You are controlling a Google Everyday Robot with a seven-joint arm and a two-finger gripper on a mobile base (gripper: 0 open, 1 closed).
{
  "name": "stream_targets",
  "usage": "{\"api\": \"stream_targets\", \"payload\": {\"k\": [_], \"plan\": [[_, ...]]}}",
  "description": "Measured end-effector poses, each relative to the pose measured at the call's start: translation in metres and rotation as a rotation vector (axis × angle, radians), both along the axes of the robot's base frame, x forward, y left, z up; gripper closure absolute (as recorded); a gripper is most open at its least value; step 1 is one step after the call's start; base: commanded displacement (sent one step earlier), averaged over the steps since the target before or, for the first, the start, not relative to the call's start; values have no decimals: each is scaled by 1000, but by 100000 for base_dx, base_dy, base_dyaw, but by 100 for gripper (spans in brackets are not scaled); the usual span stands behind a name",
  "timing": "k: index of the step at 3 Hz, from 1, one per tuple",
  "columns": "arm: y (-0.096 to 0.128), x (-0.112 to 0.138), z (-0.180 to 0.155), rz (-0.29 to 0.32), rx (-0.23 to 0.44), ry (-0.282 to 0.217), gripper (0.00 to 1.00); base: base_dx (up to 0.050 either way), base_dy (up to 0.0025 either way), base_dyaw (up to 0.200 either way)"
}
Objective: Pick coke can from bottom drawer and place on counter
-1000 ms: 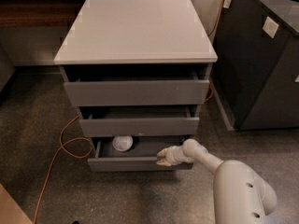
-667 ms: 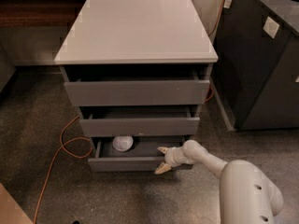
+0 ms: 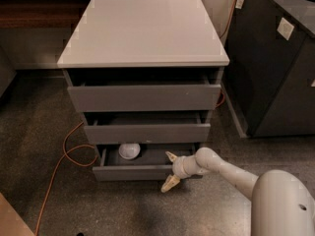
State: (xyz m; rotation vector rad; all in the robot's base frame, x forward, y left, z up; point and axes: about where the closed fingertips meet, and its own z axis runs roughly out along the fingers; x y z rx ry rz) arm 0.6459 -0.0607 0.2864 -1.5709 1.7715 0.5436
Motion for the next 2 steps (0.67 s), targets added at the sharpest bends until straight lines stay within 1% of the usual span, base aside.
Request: {"api": "stream_targets", "payload": {"k": [1,2], "plan": [[-4,6,-3,-25,5,26,16,0,0,0],[-15,24,-12,-63,-20,39,39,0,0,0]]}}
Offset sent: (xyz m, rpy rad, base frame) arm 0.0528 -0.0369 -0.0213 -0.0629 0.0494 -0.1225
